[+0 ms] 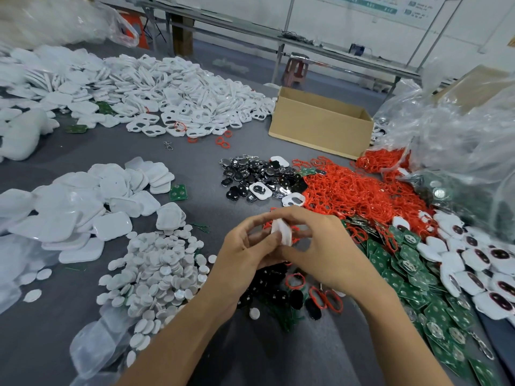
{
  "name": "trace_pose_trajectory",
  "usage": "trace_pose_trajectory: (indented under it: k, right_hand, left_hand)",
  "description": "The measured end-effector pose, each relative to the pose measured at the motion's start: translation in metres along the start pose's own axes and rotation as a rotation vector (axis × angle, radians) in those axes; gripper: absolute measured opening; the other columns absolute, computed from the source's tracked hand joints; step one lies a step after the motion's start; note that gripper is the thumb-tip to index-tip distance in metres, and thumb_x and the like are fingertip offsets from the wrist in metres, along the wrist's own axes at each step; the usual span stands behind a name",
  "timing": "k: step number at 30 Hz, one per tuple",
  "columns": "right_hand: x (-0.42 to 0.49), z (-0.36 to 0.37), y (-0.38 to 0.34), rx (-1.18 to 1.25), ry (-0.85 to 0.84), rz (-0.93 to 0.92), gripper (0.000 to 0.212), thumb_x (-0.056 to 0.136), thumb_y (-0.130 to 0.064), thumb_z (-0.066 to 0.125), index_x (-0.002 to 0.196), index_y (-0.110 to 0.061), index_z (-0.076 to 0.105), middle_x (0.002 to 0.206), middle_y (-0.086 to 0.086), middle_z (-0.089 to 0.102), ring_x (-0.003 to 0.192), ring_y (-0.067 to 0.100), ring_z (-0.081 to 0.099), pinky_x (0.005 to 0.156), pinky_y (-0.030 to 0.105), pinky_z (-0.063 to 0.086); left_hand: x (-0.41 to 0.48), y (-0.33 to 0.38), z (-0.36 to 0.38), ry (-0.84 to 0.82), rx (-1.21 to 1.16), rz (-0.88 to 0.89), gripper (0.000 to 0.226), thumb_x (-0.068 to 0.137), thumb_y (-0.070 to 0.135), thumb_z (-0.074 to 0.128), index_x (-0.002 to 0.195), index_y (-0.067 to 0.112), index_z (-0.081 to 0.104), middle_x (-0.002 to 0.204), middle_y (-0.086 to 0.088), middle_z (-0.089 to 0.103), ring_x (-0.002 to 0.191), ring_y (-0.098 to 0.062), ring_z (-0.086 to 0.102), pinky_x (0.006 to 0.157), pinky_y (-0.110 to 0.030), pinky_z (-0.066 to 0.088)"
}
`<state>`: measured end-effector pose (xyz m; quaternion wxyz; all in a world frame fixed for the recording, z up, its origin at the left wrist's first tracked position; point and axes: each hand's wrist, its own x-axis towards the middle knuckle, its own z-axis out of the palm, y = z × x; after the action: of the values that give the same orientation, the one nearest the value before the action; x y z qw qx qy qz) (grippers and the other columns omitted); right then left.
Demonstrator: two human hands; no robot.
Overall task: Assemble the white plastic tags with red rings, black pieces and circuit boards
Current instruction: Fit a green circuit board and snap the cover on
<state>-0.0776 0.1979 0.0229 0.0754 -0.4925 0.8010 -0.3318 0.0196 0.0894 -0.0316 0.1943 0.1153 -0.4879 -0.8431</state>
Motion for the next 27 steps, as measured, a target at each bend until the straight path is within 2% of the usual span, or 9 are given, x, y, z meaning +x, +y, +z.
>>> trace_pose_trajectory:
  k: [3,6,8,11,14,17,21,24,27]
  right_hand:
    - [-0.001,-0.001,0.004,-0.004,0.078,0.046,0.042,0.07,-0.022,0.081,0.109,-0.025,0.064,0.093,-0.013,0.068,0.085,0.003,0.064,0.078,0.029,0.053]
    - [-0.001,-0.003,0.009,-0.021,0.141,0.104,0.04,0.065,-0.037,0.083,0.097,-0.025,0.063,0.082,-0.015,0.064,0.071,-0.001,0.058,0.066,0.017,0.047]
    - [-0.001,-0.006,0.015,-0.049,0.132,0.16,0.038,0.065,-0.042,0.083,0.09,-0.023,0.063,0.075,-0.008,0.064,0.063,0.003,0.053,0.059,0.019,0.044]
    - [-0.003,-0.011,0.026,-0.081,0.095,0.245,0.033,0.064,-0.046,0.084,0.083,-0.026,0.067,0.073,-0.007,0.066,0.059,0.002,0.051,0.058,0.02,0.042]
    - [-0.003,-0.015,0.03,-0.048,0.116,0.264,0.035,0.064,-0.042,0.085,0.093,-0.035,0.069,0.082,-0.013,0.069,0.069,-0.002,0.059,0.064,0.012,0.046]
    - [0.005,-0.004,0.028,-0.016,0.124,0.256,0.063,0.065,-0.033,0.087,0.121,-0.026,0.059,0.1,-0.013,0.064,0.085,-0.003,0.058,0.076,0.006,0.045]
    - [0.033,0.024,0.019,0.058,0.117,0.26,0.072,0.067,-0.035,0.086,0.126,-0.019,0.047,0.1,-0.008,0.066,0.091,0.009,0.062,0.082,0.022,0.049]
    - [0.056,0.045,0.014,0.052,0.094,0.242,0.073,0.067,-0.037,0.085,0.125,-0.015,0.046,0.094,-0.009,0.065,0.089,0.014,0.061,0.08,0.024,0.046]
    - [0.072,0.062,0.014,0.036,0.03,0.236,0.078,0.068,-0.033,0.086,0.13,-0.014,0.043,0.098,-0.008,0.06,0.103,0.02,0.06,0.087,0.028,0.046]
  left_hand:
    - [0.0,0.002,0.0,0.05,0.034,0.017,0.024,0.091,0.009,0.061,0.115,0.01,0.062,0.082,-0.006,0.075,0.069,-0.013,0.07,0.067,-0.028,0.06]
    - [0.001,0.004,-0.001,0.132,0.046,0.036,0.026,0.088,0.014,0.065,0.113,0.013,0.062,0.09,-0.008,0.077,0.077,-0.018,0.074,0.068,-0.028,0.06]
    - [0.001,0.006,-0.003,0.165,0.046,0.047,0.022,0.092,0.011,0.061,0.114,0.011,0.062,0.098,-0.008,0.076,0.086,-0.023,0.074,0.069,-0.028,0.06]
    - [0.002,0.007,-0.004,0.217,0.025,0.06,0.018,0.094,0.007,0.059,0.112,0.009,0.063,0.099,-0.009,0.076,0.086,-0.025,0.074,0.066,-0.025,0.059]
    - [0.003,0.008,-0.004,0.27,0.023,0.075,0.015,0.094,0.005,0.059,0.108,0.009,0.065,0.096,-0.006,0.076,0.082,-0.023,0.074,0.065,-0.023,0.058]
    - [0.003,0.008,-0.006,0.383,0.019,0.113,0.014,0.094,0.004,0.059,0.103,0.011,0.065,0.09,-0.001,0.076,0.078,-0.018,0.073,0.063,-0.023,0.058]
    - [0.006,0.01,-0.011,0.564,0.02,0.163,0.013,0.093,0.005,0.061,0.1,0.015,0.065,0.085,0.003,0.075,0.077,-0.014,0.07,0.067,-0.026,0.056]
    - [0.007,0.011,-0.013,0.655,0.007,0.189,0.014,0.092,0.005,0.063,0.099,0.017,0.064,0.093,-0.002,0.073,0.08,-0.014,0.07,0.07,-0.026,0.056]
    - [0.007,0.011,-0.013,0.684,0.081,0.223,0.019,0.091,0.005,0.064,0.101,0.02,0.063,0.101,-0.002,0.072,0.091,-0.009,0.069,0.082,-0.022,0.053]
